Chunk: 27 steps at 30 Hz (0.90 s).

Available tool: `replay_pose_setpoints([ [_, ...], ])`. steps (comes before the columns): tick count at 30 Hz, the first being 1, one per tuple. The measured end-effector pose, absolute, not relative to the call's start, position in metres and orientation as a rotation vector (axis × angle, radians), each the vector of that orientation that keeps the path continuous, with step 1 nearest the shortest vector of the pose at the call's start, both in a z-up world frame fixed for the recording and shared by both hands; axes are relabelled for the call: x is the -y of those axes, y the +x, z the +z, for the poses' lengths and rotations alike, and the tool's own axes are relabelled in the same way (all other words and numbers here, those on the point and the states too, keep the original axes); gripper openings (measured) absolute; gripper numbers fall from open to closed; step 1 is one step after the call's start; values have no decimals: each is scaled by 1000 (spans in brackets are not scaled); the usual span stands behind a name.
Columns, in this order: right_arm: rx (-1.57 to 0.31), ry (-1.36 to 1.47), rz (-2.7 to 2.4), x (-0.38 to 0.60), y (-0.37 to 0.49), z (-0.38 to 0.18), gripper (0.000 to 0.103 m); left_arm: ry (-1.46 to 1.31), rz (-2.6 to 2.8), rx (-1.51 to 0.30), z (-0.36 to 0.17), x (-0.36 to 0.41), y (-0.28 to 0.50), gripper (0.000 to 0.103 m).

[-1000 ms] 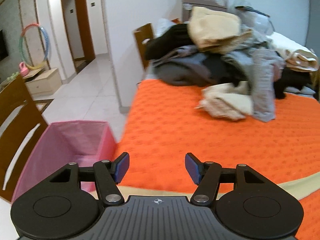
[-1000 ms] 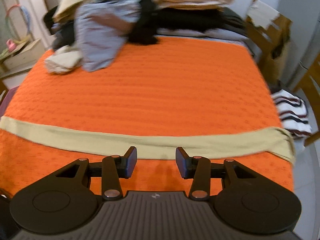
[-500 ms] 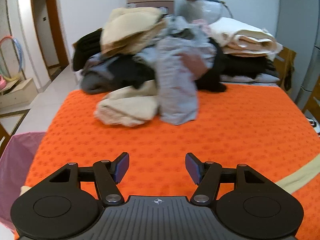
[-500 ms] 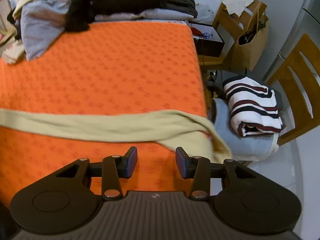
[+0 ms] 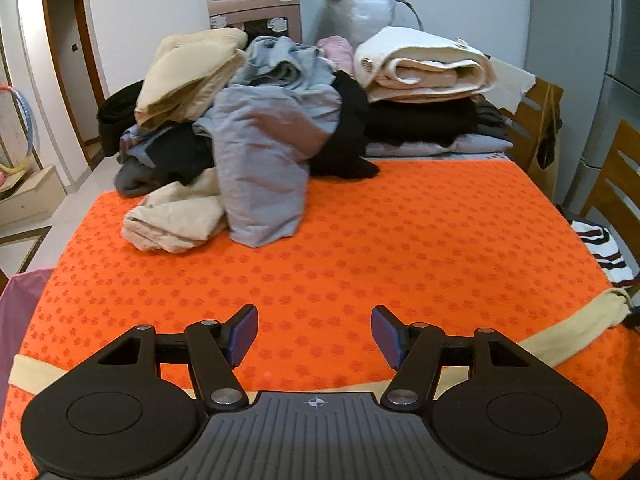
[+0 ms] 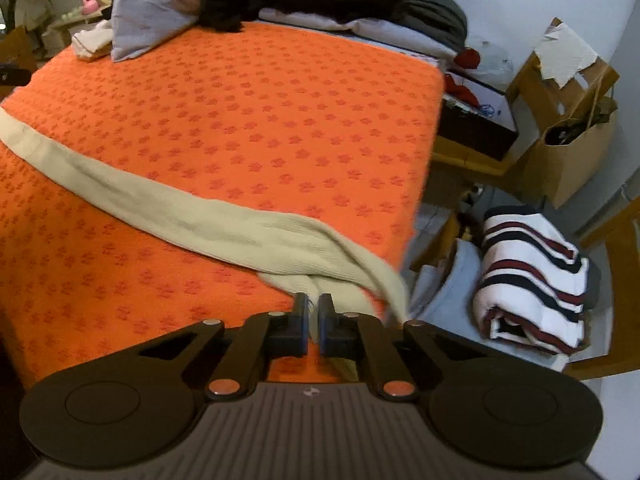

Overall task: Fold clothes
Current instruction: 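Grasp the strip end at the sheet edge with the right gripper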

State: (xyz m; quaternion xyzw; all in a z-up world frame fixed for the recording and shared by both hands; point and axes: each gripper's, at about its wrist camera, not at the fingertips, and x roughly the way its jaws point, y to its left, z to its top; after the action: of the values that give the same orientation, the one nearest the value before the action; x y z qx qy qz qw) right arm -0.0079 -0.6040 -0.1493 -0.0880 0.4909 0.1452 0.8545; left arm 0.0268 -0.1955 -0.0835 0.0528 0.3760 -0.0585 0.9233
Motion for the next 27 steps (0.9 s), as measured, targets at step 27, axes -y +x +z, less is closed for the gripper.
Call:
replay_pose_setpoints([
  [27,-1060,-309,19,714,-19,-142,15,115,-273,-798,-84,248,28,66],
])
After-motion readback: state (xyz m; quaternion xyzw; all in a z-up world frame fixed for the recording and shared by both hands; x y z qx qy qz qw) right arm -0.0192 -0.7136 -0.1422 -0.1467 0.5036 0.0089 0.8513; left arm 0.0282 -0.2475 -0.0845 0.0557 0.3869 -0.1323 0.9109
